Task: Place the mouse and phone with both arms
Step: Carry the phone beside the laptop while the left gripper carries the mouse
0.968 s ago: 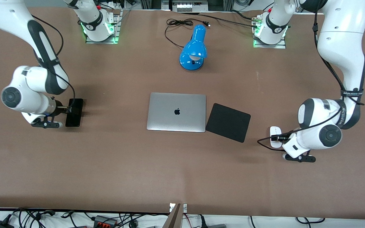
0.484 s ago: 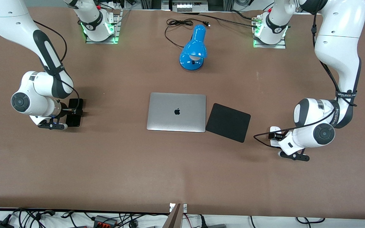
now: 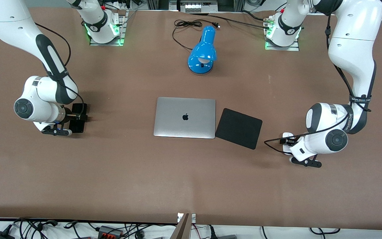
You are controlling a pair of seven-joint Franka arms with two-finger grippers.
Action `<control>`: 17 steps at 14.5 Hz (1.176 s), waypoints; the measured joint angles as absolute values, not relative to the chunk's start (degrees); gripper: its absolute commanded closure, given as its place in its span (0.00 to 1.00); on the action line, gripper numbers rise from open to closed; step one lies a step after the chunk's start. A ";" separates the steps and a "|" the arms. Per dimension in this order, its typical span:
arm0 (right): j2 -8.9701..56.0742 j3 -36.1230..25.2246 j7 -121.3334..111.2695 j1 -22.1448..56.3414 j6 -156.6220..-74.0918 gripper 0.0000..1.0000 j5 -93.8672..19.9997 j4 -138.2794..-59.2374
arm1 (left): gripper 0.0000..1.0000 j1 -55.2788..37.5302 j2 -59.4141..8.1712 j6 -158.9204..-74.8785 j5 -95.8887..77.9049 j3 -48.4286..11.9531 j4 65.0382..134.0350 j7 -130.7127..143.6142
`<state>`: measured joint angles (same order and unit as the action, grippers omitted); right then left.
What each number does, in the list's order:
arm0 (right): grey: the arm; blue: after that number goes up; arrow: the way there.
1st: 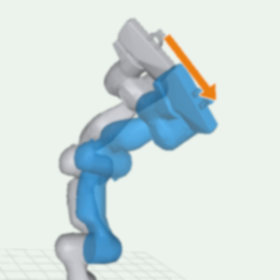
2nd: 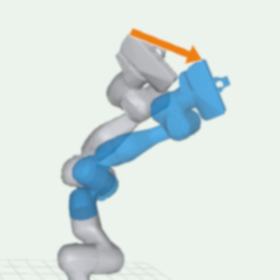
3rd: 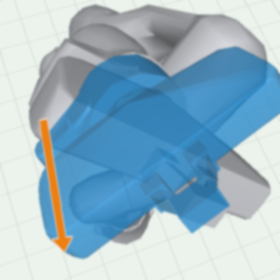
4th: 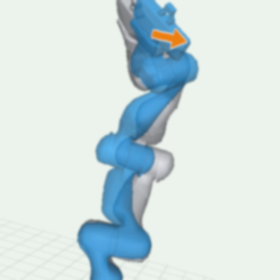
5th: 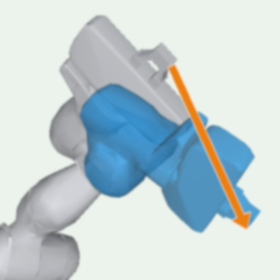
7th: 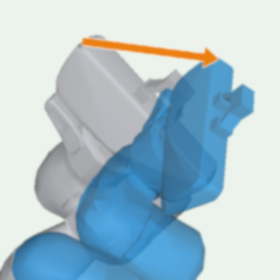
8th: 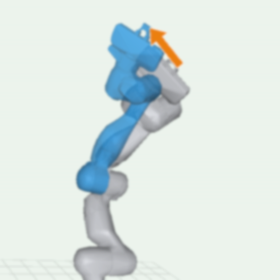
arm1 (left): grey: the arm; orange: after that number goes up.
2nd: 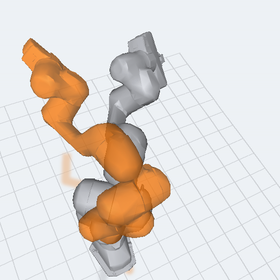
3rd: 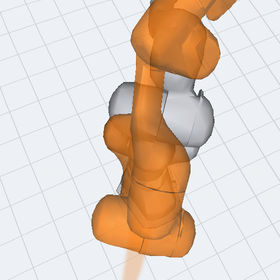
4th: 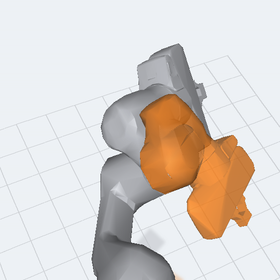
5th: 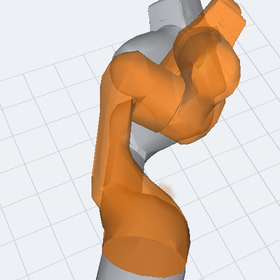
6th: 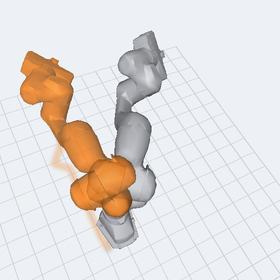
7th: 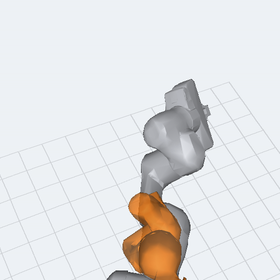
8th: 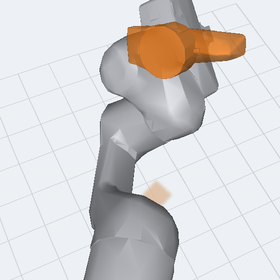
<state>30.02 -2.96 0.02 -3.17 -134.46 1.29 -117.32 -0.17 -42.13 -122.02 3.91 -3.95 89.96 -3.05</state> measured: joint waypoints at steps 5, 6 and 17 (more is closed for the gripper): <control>30.27 -2.96 0.03 -3.18 -134.50 0.00 1.29 -117.26 | 0.00 -0.17 -42.96 -124.12 3.91 -3.95 91.02 -3.06; 30.27 -2.96 0.03 -3.18 -134.50 0.00 1.29 -117.26 | 0.00 -0.17 -43.07 -124.83 3.91 -3.95 91.42 -3.06; 29.83 -2.83 0.08 -3.15 -133.58 0.73 1.29 -116.83 | 0.42 -0.16 -43.15 -125.64 3.91 -3.97 91.70 -3.07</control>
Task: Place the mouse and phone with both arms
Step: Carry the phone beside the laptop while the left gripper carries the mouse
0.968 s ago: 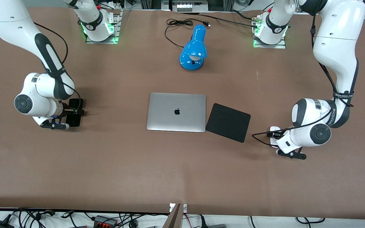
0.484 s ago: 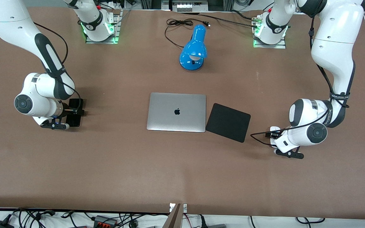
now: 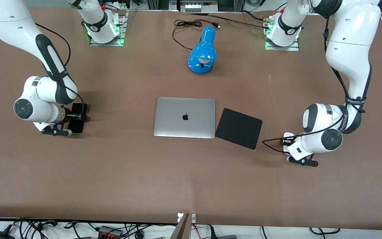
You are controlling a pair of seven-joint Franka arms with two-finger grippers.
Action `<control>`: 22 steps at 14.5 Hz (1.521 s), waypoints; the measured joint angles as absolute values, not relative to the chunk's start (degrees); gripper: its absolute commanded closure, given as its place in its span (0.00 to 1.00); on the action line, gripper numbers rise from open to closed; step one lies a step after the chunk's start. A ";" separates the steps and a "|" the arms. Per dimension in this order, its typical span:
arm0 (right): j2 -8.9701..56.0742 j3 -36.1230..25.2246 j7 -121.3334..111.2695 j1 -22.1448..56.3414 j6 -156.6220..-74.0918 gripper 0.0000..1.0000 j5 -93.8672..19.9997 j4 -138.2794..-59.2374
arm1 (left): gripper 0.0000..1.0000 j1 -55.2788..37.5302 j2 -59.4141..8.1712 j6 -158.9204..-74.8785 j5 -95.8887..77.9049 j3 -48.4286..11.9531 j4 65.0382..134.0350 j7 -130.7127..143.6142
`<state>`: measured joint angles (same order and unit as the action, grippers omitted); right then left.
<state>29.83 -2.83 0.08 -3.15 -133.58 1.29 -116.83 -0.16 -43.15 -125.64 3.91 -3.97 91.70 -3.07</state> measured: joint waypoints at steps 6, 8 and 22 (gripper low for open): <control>29.55 -2.31 0.08 -2.97 -124.33 0.74 1.29 -111.07 | 0.43 -2.76 -41.84 -122.84 3.91 -5.47 91.16 -1.47; 27.65 -1.62 0.08 -2.60 -118.68 0.74 1.28 -107.64 | 0.43 -5.24 -40.63 -121.07 3.90 -5.67 91.08 1.19; 31.38 1.44 16.72 16.15 -123.73 0.73 -2.50 -104.28 | 0.44 -13.98 -40.67 -117.15 3.89 -9.14 91.70 16.33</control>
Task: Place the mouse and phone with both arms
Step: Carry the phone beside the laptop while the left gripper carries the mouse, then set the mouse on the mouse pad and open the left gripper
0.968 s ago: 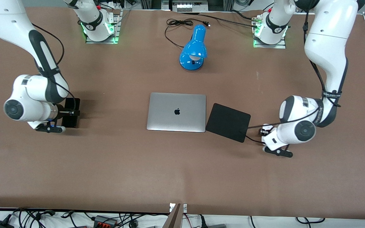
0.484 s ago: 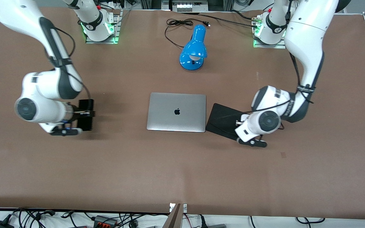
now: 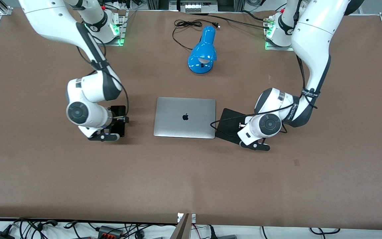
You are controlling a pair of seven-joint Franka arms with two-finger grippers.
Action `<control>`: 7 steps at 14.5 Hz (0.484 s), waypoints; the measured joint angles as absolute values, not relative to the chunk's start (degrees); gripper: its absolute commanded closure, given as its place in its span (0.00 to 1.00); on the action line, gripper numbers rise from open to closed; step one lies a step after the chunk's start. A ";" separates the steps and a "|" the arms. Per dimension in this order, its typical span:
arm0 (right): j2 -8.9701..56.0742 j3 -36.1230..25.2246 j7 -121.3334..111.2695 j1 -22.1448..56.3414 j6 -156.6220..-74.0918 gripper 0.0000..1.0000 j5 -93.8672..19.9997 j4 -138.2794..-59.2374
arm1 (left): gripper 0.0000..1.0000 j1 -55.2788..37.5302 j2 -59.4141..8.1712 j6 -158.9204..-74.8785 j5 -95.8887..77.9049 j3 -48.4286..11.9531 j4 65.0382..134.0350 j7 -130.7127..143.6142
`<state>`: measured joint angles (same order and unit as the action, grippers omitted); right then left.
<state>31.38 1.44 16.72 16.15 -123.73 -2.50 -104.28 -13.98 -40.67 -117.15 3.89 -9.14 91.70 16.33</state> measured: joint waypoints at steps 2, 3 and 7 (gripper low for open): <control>32.81 1.47 20.85 18.56 -126.48 0.73 -2.50 -104.46 | 0.44 -14.45 -41.27 -117.16 3.89 -9.41 91.71 16.52; 33.76 1.47 23.18 19.85 -128.18 0.73 -2.50 -104.52 | 0.44 -14.74 -41.60 -117.18 3.89 -9.49 91.71 16.68; 36.82 1.48 29.32 21.93 -131.38 0.73 -2.52 -104.52 | 0.39 -15.20 -42.28 -117.28 3.45 -9.53 91.71 17.08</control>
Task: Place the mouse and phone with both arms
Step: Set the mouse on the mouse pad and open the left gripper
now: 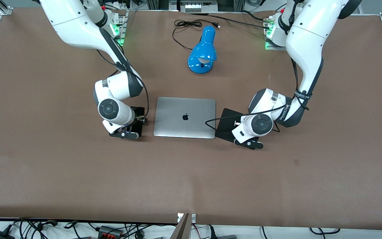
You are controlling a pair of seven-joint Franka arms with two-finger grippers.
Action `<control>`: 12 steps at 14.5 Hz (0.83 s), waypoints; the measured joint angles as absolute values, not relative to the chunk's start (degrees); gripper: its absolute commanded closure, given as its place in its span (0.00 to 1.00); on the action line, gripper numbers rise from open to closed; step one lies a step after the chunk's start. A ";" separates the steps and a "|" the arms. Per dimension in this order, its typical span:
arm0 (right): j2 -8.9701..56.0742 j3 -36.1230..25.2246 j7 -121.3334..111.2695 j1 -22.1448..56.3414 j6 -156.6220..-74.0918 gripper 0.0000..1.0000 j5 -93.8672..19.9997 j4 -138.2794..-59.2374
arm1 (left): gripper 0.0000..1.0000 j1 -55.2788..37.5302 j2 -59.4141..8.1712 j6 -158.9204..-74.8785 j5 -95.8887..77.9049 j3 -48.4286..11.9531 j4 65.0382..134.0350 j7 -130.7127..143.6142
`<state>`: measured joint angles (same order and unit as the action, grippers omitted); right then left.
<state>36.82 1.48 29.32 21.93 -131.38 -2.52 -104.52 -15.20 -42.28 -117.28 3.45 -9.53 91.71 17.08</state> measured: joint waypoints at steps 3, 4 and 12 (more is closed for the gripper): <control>36.76 1.75 31.51 22.24 -131.47 0.73 -2.56 -104.50 | 0.00 -15.61 -42.34 -117.93 2.63 -9.62 91.71 17.45; 36.76 1.84 31.85 22.66 -131.52 0.73 -2.56 -104.50 | 0.00 -15.71 -42.35 -118.04 2.48 -9.64 91.70 17.49; 36.77 2.02 32.38 24.18 -131.63 0.58 -2.55 -104.50 | 0.00 -9.44 -35.18 -107.14 2.45 -9.00 85.52 17.48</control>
